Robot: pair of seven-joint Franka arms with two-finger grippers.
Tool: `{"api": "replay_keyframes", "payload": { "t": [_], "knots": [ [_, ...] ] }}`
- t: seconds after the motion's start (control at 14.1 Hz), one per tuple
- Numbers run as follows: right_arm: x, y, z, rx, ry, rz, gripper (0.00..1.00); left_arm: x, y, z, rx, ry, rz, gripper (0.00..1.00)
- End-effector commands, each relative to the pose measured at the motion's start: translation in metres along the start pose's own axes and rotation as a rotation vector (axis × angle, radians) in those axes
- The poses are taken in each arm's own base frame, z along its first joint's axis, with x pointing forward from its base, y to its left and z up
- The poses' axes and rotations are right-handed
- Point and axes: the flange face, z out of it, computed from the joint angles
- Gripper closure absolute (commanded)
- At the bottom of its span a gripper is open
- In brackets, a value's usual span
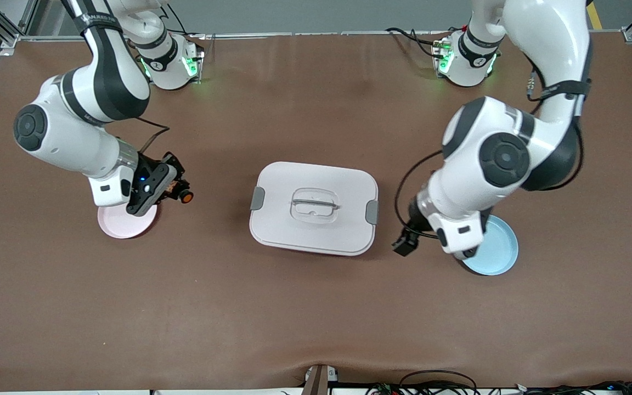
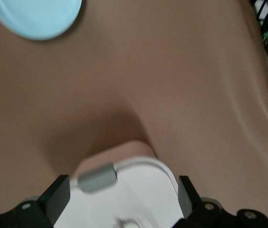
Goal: Transfer orange switch to right arm and place
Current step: 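Lower the switch with the right gripper onto the pink plate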
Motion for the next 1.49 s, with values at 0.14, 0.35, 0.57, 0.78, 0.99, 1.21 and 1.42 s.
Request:
{"api": "replay_keyframes", "payload": {
  "t": [0.14, 0.35, 0.57, 0.78, 0.99, 1.21, 1.42],
  "knots": [
    [-0.056, 0.041, -0.001, -0.040, -0.088, -0.276, 1.00, 0.074, -0.030, -0.027, 0.056, 0.102, 0.253, 0.00],
    [-0.088, 0.063, -0.001, -0.052, -0.139, -0.405, 1.00, 0.126, -0.059, -0.050, 0.115, 0.104, 0.400, 0.00],
    [-0.122, 0.072, 0.018, -0.088, -0.137, -0.460, 1.00, 0.155, -0.085, -0.078, 0.137, 0.091, 0.502, 0.00],
    [-0.148, 0.076, 0.039, -0.144, -0.142, -0.494, 1.00, 0.168, -0.099, -0.101, 0.131, 0.100, 0.564, 0.00],
    [-0.169, 0.086, 0.048, -0.195, -0.144, -0.534, 1.00, 0.185, -0.122, -0.124, 0.149, 0.087, 0.658, 0.00],
    [-0.183, 0.103, 0.057, -0.224, -0.143, -0.565, 1.00, 0.194, -0.152, -0.157, 0.165, 0.099, 0.786, 0.00],
    [-0.187, 0.109, 0.072, -0.236, -0.149, -0.574, 1.00, 0.180, -0.181, -0.184, 0.167, 0.104, 0.853, 0.00]
  ]
}}
